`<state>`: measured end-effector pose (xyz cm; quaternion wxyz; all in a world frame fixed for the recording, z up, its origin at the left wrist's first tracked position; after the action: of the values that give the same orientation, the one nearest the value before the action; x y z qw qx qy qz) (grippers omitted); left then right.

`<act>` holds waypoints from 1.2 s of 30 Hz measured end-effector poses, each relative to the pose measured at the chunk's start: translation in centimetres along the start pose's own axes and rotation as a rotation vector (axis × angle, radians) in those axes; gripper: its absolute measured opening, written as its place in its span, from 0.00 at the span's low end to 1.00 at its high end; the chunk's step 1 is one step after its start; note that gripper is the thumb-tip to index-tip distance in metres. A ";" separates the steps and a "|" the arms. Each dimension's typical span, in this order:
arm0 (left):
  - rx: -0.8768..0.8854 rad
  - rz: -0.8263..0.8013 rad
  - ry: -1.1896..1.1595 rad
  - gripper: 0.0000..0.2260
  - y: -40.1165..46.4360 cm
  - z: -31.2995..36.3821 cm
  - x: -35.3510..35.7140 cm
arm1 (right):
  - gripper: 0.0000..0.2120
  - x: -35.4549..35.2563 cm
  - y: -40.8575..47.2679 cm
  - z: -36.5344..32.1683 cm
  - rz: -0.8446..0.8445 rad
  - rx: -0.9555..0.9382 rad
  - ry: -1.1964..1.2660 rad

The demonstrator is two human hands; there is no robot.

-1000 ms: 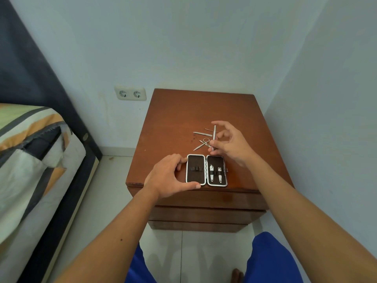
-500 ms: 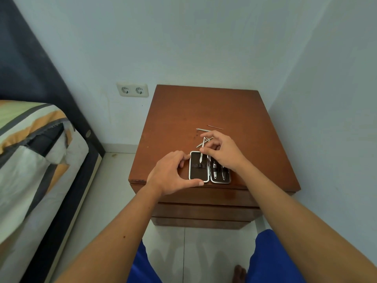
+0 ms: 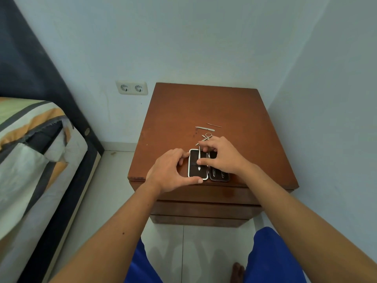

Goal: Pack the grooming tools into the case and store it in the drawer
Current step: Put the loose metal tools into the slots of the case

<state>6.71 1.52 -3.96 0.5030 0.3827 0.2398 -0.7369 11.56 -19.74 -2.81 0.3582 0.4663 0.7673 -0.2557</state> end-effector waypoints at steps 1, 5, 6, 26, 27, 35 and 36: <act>0.002 -0.001 -0.001 0.33 0.0 0.0 0.0 | 0.34 0.0 -0.3 -0.2 -0.016 0.002 -0.025; 0.004 0.001 -0.004 0.33 0.0 -0.1 0.1 | 0.39 -0.2 -1.1 -0.6 -0.054 0.011 -0.080; 0.004 0.001 -0.003 0.34 0.0 0.0 0.1 | 0.39 -0.3 -1.3 -0.7 -0.051 0.006 -0.075; -0.029 -0.010 0.001 0.35 0.0 0.0 -0.1 | 0.09 -2.9 1.9 2.2 0.310 0.182 0.049; -0.030 -0.011 0.002 0.35 0.0 0.0 -0.1 | 0.10 -3.1 2.4 2.3 0.286 0.177 0.021; -0.026 -0.030 -0.003 0.35 0.1 0.0 -0.1 | 0.15 -4.4 4.6 3.4 -0.027 0.103 -0.167; -0.025 -0.030 -0.006 0.35 0.1 0.1 -0.1 | 0.14 -4.5 4.7 3.5 -0.032 0.097 -0.173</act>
<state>6.76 1.53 -3.83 0.4974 0.3704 0.2533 -0.7424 18.27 -22.60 -1.67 0.3959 0.4468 0.7278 -0.3375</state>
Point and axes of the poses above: each hand's wrist, its own y-axis towards the middle knuckle, its own x-axis out of the palm, z = x × y, the point moved 3 cm from there along y, towards the middle knuckle, and after that the axes turned 7 degrees about -z, right-handed, at the moved point
